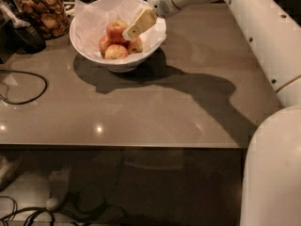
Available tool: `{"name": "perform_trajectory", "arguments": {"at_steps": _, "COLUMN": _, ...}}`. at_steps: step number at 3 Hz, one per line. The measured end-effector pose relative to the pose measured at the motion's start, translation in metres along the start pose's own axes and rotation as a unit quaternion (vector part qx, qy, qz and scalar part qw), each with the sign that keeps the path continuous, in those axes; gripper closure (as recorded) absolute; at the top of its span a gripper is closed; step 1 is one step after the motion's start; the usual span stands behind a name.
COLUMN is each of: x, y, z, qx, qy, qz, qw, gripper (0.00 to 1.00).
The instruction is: Pick apple from white bowl
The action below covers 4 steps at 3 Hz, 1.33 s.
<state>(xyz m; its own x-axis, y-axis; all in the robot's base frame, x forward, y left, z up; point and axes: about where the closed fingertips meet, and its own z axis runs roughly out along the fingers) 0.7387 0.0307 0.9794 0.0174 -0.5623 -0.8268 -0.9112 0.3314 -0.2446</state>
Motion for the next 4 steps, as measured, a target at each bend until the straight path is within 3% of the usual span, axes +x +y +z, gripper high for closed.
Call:
{"name": "perform_trajectory", "arguments": {"at_steps": 2, "x": 0.008, "y": 0.007, "z": 0.034, "qx": -0.039, "qy": 0.002, "qz": 0.016, "qw": 0.9991, "gripper": 0.00}}
{"name": "perform_trajectory", "arguments": {"at_steps": 4, "x": 0.018, "y": 0.009, "z": 0.051, "qx": -0.058, "qy": 0.008, "qz": 0.030, "qw": 0.9978, "gripper": 0.00}}
